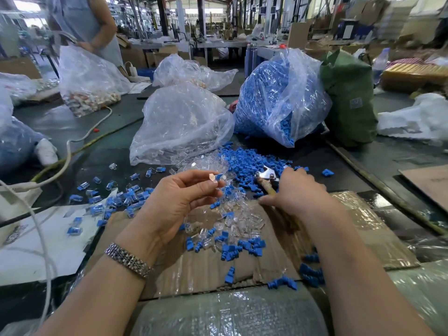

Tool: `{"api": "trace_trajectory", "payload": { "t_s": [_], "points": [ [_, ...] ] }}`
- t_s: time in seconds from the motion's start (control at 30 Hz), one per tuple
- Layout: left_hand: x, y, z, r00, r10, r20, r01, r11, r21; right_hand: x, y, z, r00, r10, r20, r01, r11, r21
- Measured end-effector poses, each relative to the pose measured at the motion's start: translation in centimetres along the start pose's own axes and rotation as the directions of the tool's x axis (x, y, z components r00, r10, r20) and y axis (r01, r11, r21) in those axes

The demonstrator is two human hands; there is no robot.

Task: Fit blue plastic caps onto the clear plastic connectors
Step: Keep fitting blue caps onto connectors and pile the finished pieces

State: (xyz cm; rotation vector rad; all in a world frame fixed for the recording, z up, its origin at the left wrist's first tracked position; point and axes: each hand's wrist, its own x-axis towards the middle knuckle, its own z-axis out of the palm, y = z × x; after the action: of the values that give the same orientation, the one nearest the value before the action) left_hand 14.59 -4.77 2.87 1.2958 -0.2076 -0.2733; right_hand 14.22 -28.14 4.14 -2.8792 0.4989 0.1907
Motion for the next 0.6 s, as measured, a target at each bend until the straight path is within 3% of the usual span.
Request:
{"api": "trace_trajectory", "payload": {
  "t_s": [0.23,0.33,0.4,0.5,0.6],
  "points": [
    [0.1,0.1,-0.3,0.999,-0.008,-0.034,0.006,0.999,-0.042,0.3,-0.2,0.1,0.990,-0.103,-0.092,0.115,0.983,0.145],
    [0.2,0.1,-0.4,0.997,-0.012,-0.080,0.004,0.994,-0.108,0.2,0.0,-1.0,0.986,-0.134,-0.095,0.162,0.891,0.424],
    [0.3,0.1,-0.5,0.995,-0.023,-0.096,0.009,0.989,-0.145,-0.2,0.0,-1.5,0.970,-0.242,0.026,0.177,0.776,0.606],
    [0.5,0.1,-0.5,0.994,-0.032,-0.109,0.011,0.982,-0.190,-0.9,-0.5,-1.3,0.829,-0.485,0.279,0.126,0.648,0.751],
    [0.5,0.0,-0.3,0.994,-0.033,-0.105,0.013,0.981,-0.193,-1.6,-1.1,-1.0,0.744,-0.587,0.318,0.145,0.607,0.782]
  ]
}}
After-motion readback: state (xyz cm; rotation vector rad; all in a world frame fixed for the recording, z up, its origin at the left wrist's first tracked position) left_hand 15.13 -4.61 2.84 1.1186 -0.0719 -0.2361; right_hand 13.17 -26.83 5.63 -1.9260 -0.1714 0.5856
